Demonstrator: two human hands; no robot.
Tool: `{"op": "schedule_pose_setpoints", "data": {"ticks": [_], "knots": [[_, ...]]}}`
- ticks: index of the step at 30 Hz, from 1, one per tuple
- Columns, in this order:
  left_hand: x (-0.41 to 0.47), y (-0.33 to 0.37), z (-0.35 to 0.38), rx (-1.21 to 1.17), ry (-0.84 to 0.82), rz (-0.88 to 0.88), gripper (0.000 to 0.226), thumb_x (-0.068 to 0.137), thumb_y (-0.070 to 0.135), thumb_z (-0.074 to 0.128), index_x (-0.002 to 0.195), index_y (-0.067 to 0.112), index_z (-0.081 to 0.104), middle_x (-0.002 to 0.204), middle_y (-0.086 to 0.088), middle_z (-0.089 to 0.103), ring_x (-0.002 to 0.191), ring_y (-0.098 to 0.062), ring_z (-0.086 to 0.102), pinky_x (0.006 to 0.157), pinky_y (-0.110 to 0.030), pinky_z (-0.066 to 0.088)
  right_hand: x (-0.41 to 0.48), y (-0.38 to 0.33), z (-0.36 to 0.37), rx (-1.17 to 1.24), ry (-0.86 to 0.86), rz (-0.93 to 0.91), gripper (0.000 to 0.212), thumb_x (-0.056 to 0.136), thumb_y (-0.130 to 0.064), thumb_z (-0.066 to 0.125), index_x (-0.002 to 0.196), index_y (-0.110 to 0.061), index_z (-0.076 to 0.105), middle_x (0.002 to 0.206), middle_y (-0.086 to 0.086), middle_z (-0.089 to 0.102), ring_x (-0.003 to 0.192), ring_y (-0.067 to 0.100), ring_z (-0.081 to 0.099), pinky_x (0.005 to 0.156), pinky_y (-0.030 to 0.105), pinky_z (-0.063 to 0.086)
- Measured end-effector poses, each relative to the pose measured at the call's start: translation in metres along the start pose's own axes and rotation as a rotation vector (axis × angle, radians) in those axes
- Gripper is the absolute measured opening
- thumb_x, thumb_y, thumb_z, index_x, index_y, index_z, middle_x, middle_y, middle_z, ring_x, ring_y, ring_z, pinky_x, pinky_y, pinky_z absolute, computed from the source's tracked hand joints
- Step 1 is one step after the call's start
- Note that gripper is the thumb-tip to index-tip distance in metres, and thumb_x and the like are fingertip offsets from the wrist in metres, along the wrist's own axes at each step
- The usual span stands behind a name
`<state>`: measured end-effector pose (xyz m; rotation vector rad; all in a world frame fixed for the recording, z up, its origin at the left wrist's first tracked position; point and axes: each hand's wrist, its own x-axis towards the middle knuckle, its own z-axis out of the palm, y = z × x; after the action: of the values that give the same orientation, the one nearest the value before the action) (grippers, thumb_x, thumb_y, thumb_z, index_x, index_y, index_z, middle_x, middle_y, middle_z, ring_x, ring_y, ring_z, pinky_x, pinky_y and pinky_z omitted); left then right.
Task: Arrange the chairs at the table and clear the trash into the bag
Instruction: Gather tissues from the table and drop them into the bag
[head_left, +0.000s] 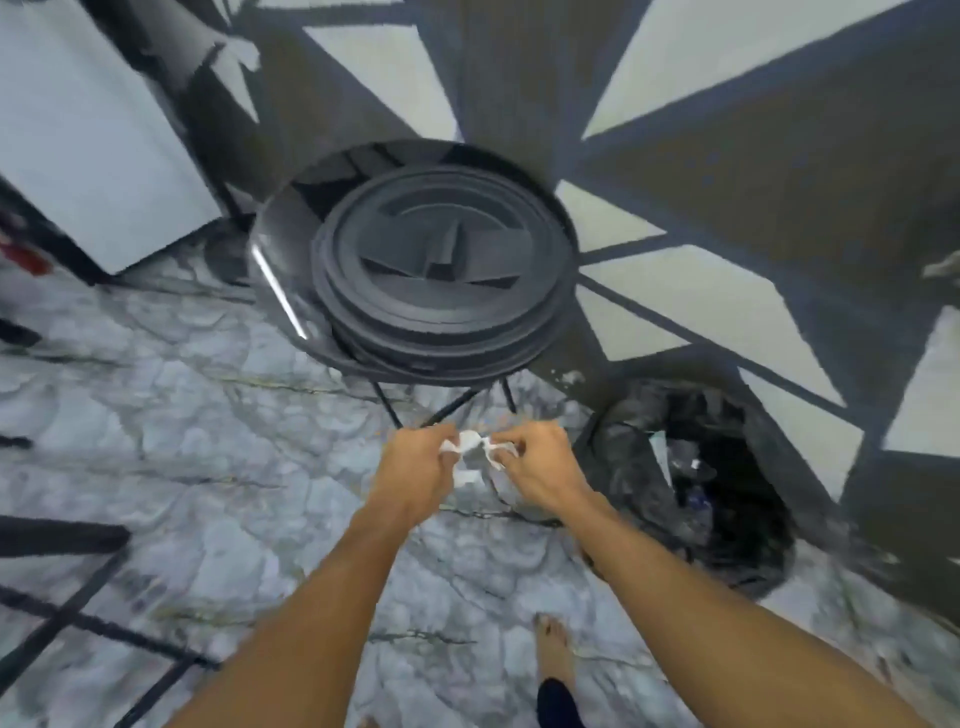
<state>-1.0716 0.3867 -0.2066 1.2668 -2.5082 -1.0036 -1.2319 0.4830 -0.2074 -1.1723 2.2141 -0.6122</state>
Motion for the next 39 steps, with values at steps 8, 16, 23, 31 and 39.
{"op": "schedule_pose_setpoints", "data": {"ticks": [8, 16, 23, 31, 39], "knots": [[0.076, 0.182, 0.192, -0.054, -0.308, 0.149, 0.025, 0.086, 0.003, 0.063, 0.107, 0.009, 0.075, 0.093, -0.018, 0.075, 0.09, -0.035, 0.069, 0.083, -0.033, 0.054, -0.037, 0.238, -0.12, 0.118, 0.173, 0.489, 0.015, 0.085, -0.016, 0.073, 0.095, -0.01, 0.082, 0.093, 0.009, 0.079, 0.095, 0.022, 0.071, 0.076, 0.011, 0.043], [0.114, 0.267, 0.32, -0.001, -0.453, 0.215, 0.022, 0.079, -0.004, 0.064, 0.094, 0.012, 0.067, 0.075, -0.011, 0.063, 0.069, -0.028, 0.061, 0.067, -0.042, 0.057, -0.045, 0.361, -0.166, 0.18, 0.263, 0.682, 0.023, 0.083, -0.009, 0.073, 0.106, -0.012, 0.078, 0.104, 0.008, 0.078, 0.096, 0.021, 0.071, 0.092, 0.027, 0.055], [0.141, 0.292, 0.368, 0.086, -0.497, 0.189, 0.041, 0.088, 0.012, 0.068, 0.128, 0.013, 0.061, 0.121, -0.019, 0.061, 0.11, -0.035, 0.061, 0.093, -0.042, 0.054, -0.02, 0.397, -0.173, 0.187, 0.264, 0.669, 0.037, 0.078, -0.023, 0.083, 0.114, -0.019, 0.075, 0.116, 0.002, 0.074, 0.105, 0.023, 0.069, 0.091, 0.035, 0.057], [0.151, 0.271, 0.324, 0.045, -0.494, 0.113, 0.038, 0.083, 0.005, 0.068, 0.121, 0.009, 0.067, 0.108, -0.015, 0.072, 0.098, -0.027, 0.068, 0.086, -0.031, 0.057, -0.001, 0.364, -0.184, 0.16, 0.249, 0.607, 0.021, 0.085, -0.019, 0.076, 0.106, -0.019, 0.077, 0.109, 0.003, 0.075, 0.096, 0.025, 0.069, 0.09, 0.038, 0.057], [0.136, 0.289, 0.323, -0.031, -0.601, 0.276, 0.032, 0.078, -0.012, 0.055, 0.101, 0.0, 0.074, 0.08, -0.006, 0.065, 0.084, -0.026, 0.063, 0.07, -0.027, 0.042, 0.006, 0.325, -0.201, 0.172, 0.295, 0.615, 0.028, 0.081, -0.012, 0.071, 0.107, -0.022, 0.077, 0.111, -0.001, 0.075, 0.104, 0.021, 0.069, 0.093, 0.036, 0.056]]}}
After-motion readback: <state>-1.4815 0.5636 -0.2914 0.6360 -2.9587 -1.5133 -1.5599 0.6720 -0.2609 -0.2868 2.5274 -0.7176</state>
